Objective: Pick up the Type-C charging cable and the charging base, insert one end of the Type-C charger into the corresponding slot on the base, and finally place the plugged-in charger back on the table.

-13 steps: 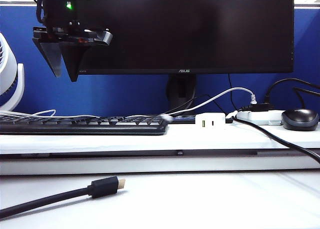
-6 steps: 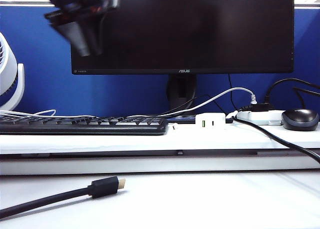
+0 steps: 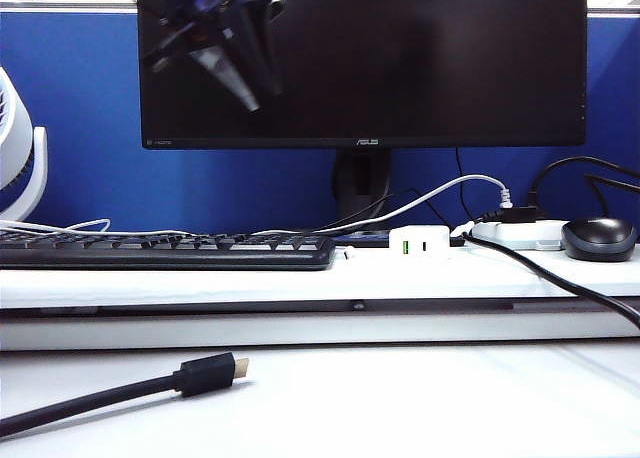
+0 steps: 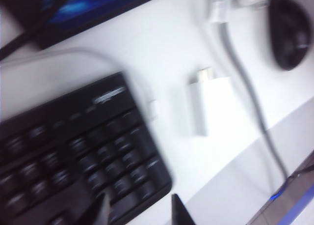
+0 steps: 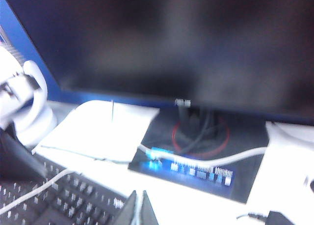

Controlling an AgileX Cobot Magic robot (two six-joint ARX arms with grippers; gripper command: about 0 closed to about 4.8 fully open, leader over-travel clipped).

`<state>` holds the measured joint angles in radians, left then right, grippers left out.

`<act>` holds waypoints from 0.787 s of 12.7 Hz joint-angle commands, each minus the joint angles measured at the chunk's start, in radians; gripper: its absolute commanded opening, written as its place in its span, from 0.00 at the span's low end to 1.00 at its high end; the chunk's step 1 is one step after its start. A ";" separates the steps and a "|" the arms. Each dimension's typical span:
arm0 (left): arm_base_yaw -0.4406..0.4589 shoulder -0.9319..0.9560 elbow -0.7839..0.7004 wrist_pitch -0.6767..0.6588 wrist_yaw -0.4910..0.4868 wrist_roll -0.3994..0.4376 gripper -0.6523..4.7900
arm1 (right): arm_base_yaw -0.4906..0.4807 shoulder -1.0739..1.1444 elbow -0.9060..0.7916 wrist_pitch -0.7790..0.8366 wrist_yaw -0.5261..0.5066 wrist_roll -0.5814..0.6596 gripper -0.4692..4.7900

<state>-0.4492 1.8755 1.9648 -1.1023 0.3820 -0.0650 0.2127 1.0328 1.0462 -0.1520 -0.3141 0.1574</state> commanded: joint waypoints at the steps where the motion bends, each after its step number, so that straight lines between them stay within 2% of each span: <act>1: -0.046 -0.006 0.004 0.101 0.000 -0.026 0.44 | 0.001 -0.007 0.008 0.028 0.000 0.001 0.09; 2: -0.061 0.009 0.004 0.119 0.011 -0.085 0.44 | 0.002 -0.012 0.008 0.026 -0.003 0.005 0.09; 3: -0.061 0.037 0.004 0.116 0.038 -0.111 0.44 | 0.002 -0.016 0.008 0.024 -0.003 0.005 0.09; 7: -0.074 0.142 0.004 0.119 0.023 -0.157 0.44 | 0.002 -0.030 0.008 0.014 -0.003 0.005 0.09; 10: -0.108 0.189 0.005 0.131 0.001 -0.156 0.44 | 0.002 -0.030 0.008 0.014 -0.003 0.005 0.09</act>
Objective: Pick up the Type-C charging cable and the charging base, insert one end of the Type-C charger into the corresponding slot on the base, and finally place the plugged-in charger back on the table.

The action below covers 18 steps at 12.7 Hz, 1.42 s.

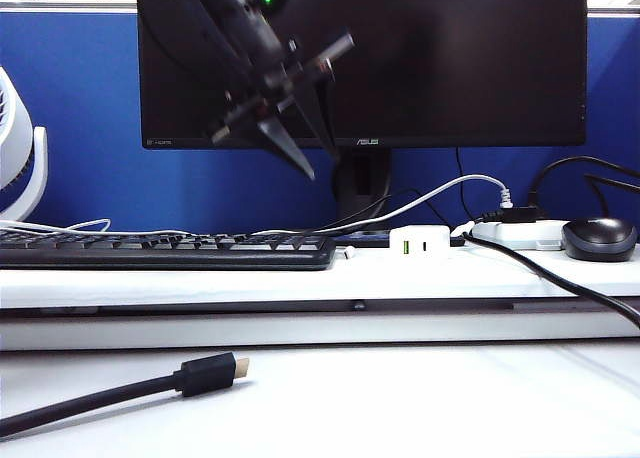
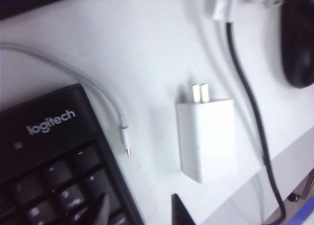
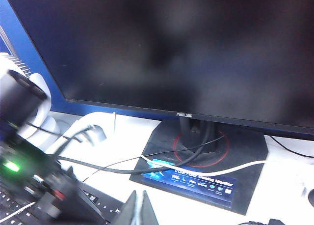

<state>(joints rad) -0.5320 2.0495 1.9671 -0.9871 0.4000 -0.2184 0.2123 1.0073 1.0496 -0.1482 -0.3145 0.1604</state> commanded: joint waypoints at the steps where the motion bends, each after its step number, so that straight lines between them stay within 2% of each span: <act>1: -0.037 0.018 0.002 0.026 -0.036 -0.003 0.44 | 0.002 -0.004 0.005 0.010 -0.002 0.002 0.09; 3: -0.077 0.029 0.003 0.034 -0.076 -0.005 0.44 | 0.002 -0.004 0.005 0.010 -0.002 0.002 0.09; 5: -0.087 0.047 0.003 0.034 -0.087 -0.025 0.46 | 0.002 -0.004 0.005 0.010 -0.003 0.002 0.09; 7: -0.092 0.067 0.003 0.043 -0.147 -0.026 0.46 | 0.002 -0.005 0.005 0.010 -0.003 0.005 0.09; 14: -0.090 0.145 0.002 0.069 -0.154 -0.045 0.46 | 0.002 -0.008 0.005 0.010 -0.006 0.020 0.09; 18: -0.093 0.156 0.002 0.068 -0.193 -0.055 0.46 | 0.002 -0.011 0.005 0.008 -0.006 0.020 0.09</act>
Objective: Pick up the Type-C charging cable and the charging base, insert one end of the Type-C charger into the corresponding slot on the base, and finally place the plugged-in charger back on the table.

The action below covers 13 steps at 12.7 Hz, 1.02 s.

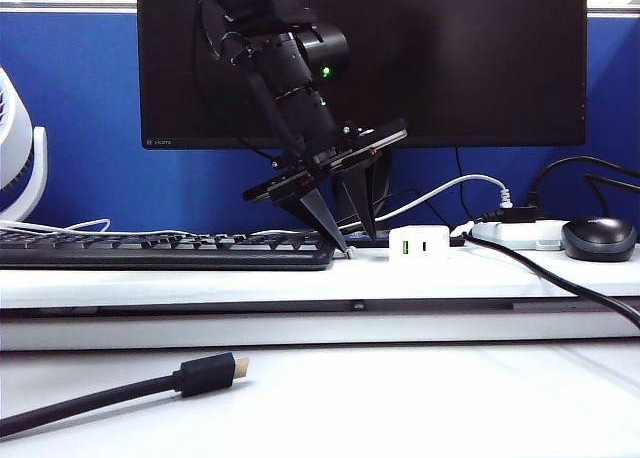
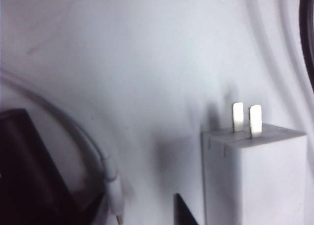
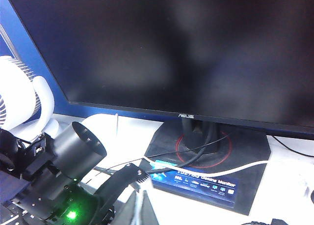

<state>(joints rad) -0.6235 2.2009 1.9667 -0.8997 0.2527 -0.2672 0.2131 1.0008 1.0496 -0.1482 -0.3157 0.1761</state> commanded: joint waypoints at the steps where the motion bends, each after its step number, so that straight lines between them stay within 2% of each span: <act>1: -0.004 0.005 0.003 -0.018 -0.072 -0.006 0.45 | 0.002 -0.005 0.005 0.008 -0.005 0.005 0.09; 3: -0.006 0.005 0.003 -0.019 -0.113 -0.006 0.44 | 0.002 -0.005 0.005 0.008 -0.005 0.005 0.09; 5: -0.010 0.006 0.003 -0.017 -0.128 -0.006 0.12 | 0.002 -0.005 0.005 0.009 -0.005 0.005 0.09; 8: -0.011 0.003 0.003 -0.011 -0.081 0.000 0.11 | 0.001 -0.013 0.005 0.008 -0.005 0.004 0.09; 10: -0.006 -0.018 0.004 -0.018 0.035 -0.021 0.11 | 0.001 -0.019 0.005 -0.004 -0.005 0.003 0.09; 11: -0.003 -0.072 0.004 -0.010 0.168 -0.037 0.11 | 0.001 -0.021 0.005 -0.029 -0.001 0.003 0.09; 13: 0.010 -0.155 0.004 0.018 0.220 -0.045 0.11 | 0.001 -0.022 0.005 -0.043 -0.001 0.003 0.09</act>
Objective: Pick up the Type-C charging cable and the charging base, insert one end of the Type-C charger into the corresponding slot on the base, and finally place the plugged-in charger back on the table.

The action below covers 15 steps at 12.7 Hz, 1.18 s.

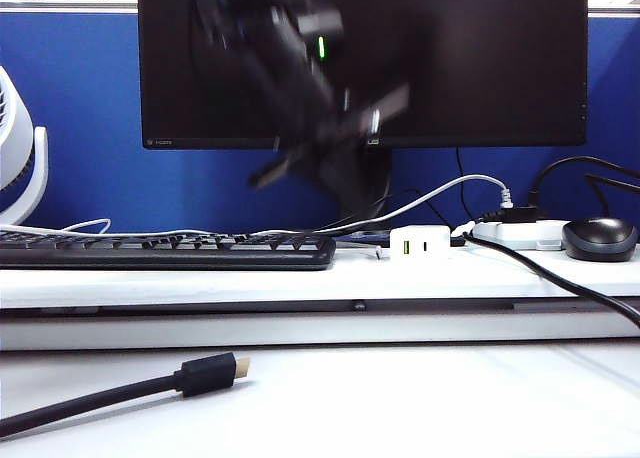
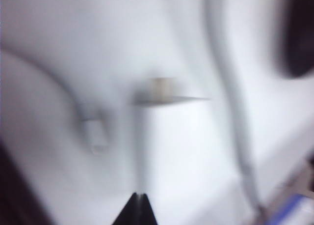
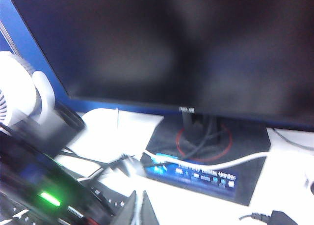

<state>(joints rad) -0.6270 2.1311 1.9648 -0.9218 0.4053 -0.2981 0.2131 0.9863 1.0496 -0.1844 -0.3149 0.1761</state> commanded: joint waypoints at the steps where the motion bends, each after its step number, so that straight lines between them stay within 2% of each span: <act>1: 0.026 -0.116 0.006 0.050 0.060 -0.017 0.11 | 0.001 -0.007 0.005 -0.006 -0.002 0.003 0.09; 5: 0.035 -0.098 0.004 0.079 -0.005 -0.042 0.13 | 0.001 -0.008 0.005 -0.006 -0.003 0.004 0.09; 6: 0.031 -0.080 0.004 0.089 -0.005 -0.042 0.36 | 0.001 -0.008 0.005 -0.006 -0.003 0.004 0.09; 7: 0.030 -0.060 0.005 0.094 -0.006 -0.044 0.69 | 0.001 -0.009 0.005 -0.006 -0.003 0.004 0.09; 8: 0.023 -0.040 0.005 0.092 -0.024 -0.063 0.73 | 0.001 -0.009 0.005 -0.006 -0.002 0.004 0.09; 13: 0.003 0.006 0.005 0.066 -0.125 -0.078 0.72 | 0.001 -0.009 0.005 -0.006 -0.002 0.004 0.09; 15: -0.009 0.009 0.005 0.067 -0.136 -0.084 0.69 | 0.001 -0.009 0.005 -0.006 -0.002 0.004 0.09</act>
<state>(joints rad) -0.6327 2.1391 1.9667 -0.8585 0.2825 -0.3786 0.2123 0.9821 1.0496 -0.2008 -0.3149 0.1761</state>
